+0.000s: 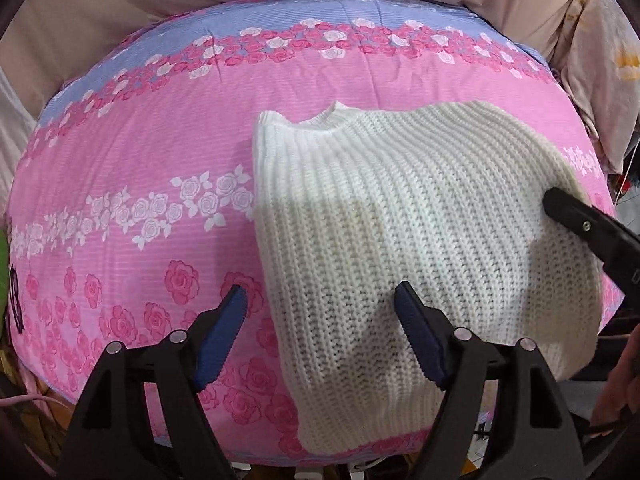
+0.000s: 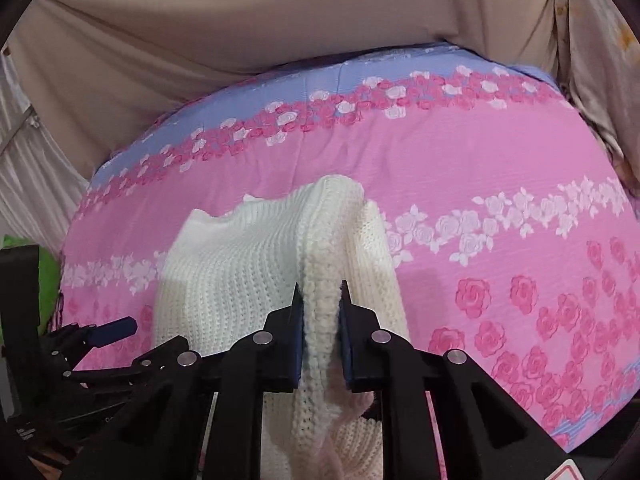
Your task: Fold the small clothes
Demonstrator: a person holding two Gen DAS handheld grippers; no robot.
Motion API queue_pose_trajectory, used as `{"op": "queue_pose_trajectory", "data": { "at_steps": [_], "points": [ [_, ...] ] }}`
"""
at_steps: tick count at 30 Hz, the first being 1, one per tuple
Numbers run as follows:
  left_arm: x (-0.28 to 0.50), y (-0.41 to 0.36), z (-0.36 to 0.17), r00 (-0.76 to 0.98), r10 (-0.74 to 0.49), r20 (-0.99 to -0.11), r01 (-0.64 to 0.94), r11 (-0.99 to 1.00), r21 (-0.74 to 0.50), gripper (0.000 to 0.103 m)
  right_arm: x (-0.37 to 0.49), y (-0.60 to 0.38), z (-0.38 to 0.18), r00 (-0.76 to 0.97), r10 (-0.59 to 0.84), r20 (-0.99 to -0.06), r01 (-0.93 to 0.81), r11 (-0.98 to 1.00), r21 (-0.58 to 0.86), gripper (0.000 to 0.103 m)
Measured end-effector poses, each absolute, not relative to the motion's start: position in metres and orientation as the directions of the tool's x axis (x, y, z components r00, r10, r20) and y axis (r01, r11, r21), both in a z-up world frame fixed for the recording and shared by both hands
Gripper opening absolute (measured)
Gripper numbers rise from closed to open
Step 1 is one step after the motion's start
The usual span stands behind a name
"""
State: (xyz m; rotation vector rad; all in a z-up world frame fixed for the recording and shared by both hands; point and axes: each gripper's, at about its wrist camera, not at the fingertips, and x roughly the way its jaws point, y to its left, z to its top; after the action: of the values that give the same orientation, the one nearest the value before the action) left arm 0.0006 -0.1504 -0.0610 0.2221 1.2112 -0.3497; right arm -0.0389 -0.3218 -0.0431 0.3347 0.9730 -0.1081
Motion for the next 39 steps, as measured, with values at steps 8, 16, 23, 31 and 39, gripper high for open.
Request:
{"op": "queue_pose_trajectory", "data": {
  "at_steps": [8, 16, 23, 31, 39],
  "points": [
    [0.005, -0.157, -0.068, 0.284, -0.133, -0.95, 0.37, 0.929, -0.02, 0.074, -0.049, -0.342, -0.068, 0.48, 0.096, -0.872, 0.319, 0.907, 0.275, 0.038],
    [0.005, -0.156, -0.067, 0.227, -0.212, -0.951, 0.299, 0.944, -0.139, 0.08, -0.063, -0.34, -0.085, 0.403, 0.092, -0.91, 0.325, 0.916, 0.236, 0.063],
    [0.01, -0.143, -0.082, 0.247, -0.299, -0.922, 0.257, 0.937, -0.235, 0.09, -0.063, -0.344, -0.108, 0.379, 0.156, -0.912, 0.346, 0.891, 0.296, 0.075],
    [0.021, -0.095, -0.111, 0.207, -0.45, -0.869, 0.148, 0.892, -0.427, 0.091, -0.058, -0.355, -0.125, 0.381, 0.244, -0.892, 0.384, 0.836, 0.392, 0.086],
    [0.021, -0.127, -0.122, 0.116, -0.449, -0.886, 0.167, 0.888, -0.429, 0.089, -0.055, -0.357, -0.137, 0.398, 0.308, -0.864, 0.42, 0.776, 0.47, 0.087]
  ]
}}
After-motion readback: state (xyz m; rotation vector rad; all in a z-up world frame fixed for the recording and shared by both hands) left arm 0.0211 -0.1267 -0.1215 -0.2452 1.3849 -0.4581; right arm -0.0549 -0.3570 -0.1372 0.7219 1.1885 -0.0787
